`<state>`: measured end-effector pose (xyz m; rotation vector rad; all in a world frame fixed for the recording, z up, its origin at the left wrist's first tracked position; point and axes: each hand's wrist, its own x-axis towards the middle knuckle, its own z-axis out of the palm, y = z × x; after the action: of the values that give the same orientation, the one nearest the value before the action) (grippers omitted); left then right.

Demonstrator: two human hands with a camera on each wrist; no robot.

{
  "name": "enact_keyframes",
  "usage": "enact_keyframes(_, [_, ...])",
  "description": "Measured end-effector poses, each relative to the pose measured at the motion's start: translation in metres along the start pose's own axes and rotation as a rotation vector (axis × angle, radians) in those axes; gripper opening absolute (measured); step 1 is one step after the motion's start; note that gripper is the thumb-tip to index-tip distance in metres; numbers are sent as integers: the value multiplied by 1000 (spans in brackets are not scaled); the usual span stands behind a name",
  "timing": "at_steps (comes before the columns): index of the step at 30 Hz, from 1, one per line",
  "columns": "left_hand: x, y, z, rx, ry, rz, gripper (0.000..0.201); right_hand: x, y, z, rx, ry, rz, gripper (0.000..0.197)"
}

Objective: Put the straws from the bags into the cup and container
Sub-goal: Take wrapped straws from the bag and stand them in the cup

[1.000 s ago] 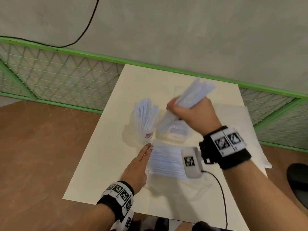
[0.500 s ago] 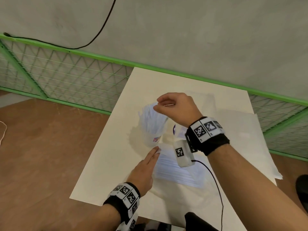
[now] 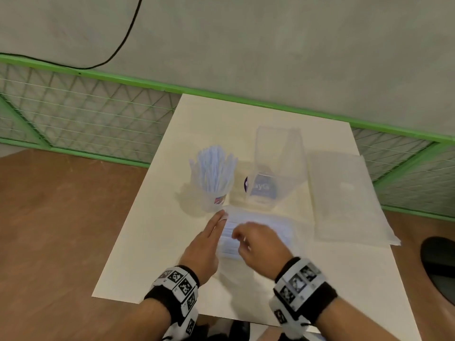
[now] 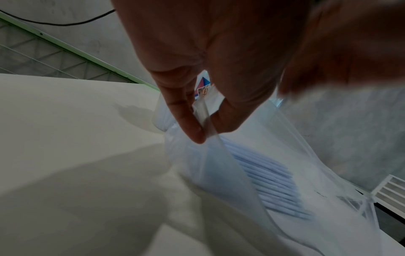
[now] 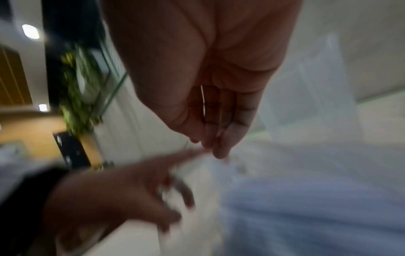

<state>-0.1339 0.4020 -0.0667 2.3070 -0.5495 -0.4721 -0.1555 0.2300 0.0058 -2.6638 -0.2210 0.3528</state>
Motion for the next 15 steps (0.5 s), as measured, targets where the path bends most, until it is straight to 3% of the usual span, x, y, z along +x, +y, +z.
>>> enact_keyframes(3, [1, -1, 2, 2, -17, -10, 105, -6, 25, 52, -184, -169, 85, 44])
enact_keyframes(8, [-1, -2, 2, 19, -13, -19, 104, -10, 49, 95, -311, -78, 138, 50])
enact_keyframes(15, [-2, -2, 1, 13, -16, -32, 105, -7, 54, 106, -373, -53, 135, 57])
